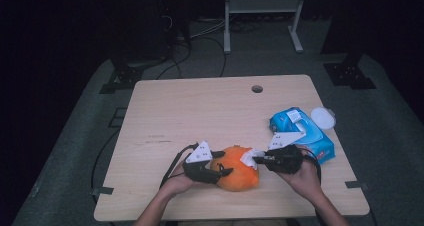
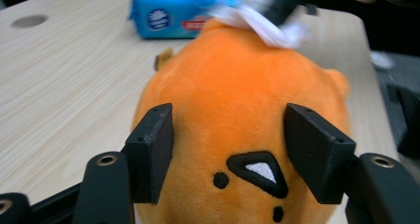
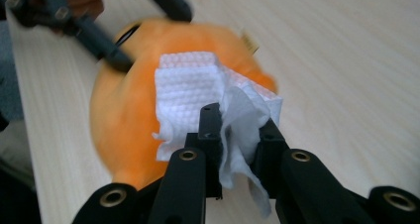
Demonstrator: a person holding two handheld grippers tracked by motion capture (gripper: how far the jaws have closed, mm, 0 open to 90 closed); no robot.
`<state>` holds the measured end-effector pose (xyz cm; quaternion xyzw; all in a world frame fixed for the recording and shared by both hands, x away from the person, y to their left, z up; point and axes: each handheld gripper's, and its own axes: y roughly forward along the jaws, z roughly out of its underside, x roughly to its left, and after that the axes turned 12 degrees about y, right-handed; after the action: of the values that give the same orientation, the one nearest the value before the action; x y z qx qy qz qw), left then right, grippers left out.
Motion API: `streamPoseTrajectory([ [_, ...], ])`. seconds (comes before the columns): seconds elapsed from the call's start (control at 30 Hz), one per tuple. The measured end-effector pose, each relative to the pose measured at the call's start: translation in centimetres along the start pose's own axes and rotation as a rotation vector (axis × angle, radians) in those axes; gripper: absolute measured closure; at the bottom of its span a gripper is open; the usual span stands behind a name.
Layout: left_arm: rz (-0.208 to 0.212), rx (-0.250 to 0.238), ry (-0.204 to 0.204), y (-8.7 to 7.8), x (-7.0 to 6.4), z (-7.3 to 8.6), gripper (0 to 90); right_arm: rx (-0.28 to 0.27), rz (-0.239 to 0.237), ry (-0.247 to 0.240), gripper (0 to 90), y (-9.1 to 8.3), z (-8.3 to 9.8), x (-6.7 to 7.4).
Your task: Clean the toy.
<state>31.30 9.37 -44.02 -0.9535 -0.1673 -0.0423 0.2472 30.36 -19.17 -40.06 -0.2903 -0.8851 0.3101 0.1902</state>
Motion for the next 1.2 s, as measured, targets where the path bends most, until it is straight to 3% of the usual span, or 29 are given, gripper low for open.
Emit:
streamPoseTrajectory([
  [0.1, -0.033, 0.016, -0.031, 0.1, 0.4, -0.2, 33.2, 0.017, -0.015, -0.007, 77.9, -0.1, 0.5, 0.3],
  [0.2, -0.038, 0.021, -0.039, 0.1, 0.4, -0.4, 32.5, 0.028, -0.017, -0.026, 77.9, -0.3, 0.4, 0.8],
  [0.3, 0.018, 0.003, -0.022, 0.3, 0.0, -0.4, 32.8, 0.016, -0.003, -0.021, 77.8, -0.1, 0.2, 0.9],
  [0.4, 0.076, 0.011, 0.046, 0.3, -0.6, -0.6, 28.5, -0.015, 0.018, 0.004, 77.7, 0.0, 0.1, 0.3],
  [0.43, 0.068, 0.016, 0.061, 0.3, -0.7, -0.6, 27.8, -0.015, 0.028, 0.007, 77.7, 0.1, 0.1, 0.1],
  [0.5, 0.054, 0.021, 0.049, 0.4, -0.7, -0.7, 28.3, -0.014, 0.014, 0.015, 77.7, 0.0, 0.2, 0.0],
  [0.57, 0.037, 0.025, 0.041, 0.5, -0.7, -0.7, 29.3, -0.012, -0.003, -0.009, 77.8, -0.2, 0.3, 0.5],
  [0.63, 0.037, 0.023, 0.04, 0.7, -0.7, -0.7, 29.5, -0.021, -0.058, -0.033, 77.8, -0.4, 0.1, 1.5],
  [0.7, 0.044, 0.027, 0.054, 0.7, -0.9, -0.6, 30.0, -0.017, -0.05, -0.084, 77.7, -0.1, -0.2, 2.7],
  [0.77, 0.045, 0.023, 0.043, 0.5, -0.7, -0.5, 30.7, -0.02, -0.037, -0.098, 77.7, 0.0, -0.3, 3.1],
  [0.9, 0.054, 0.013, 0.039, 0.3, -0.5, -0.1, 30.9, -0.047, -0.002, -0.053, 77.7, -0.2, 0.0, 1.7],
  [1.03, 0.055, 0.01, 0.045, 0.4, -0.6, -0.2, 30.8, -0.055, 0.004, 0.047, 77.7, -0.2, 0.9, -0.5],
  [1.1, 0.054, 0.009, 0.052, 0.5, -0.7, -0.3, 30.6, -0.074, -0.018, 0.056, 77.7, -0.3, 1.0, -0.3],
  [1.2, 0.056, 0.012, 0.077, 0.8, -1.2, -0.6, 30.6, -0.107, -0.075, 0.022, 77.7, -0.1, 0.3, 1.3],
])
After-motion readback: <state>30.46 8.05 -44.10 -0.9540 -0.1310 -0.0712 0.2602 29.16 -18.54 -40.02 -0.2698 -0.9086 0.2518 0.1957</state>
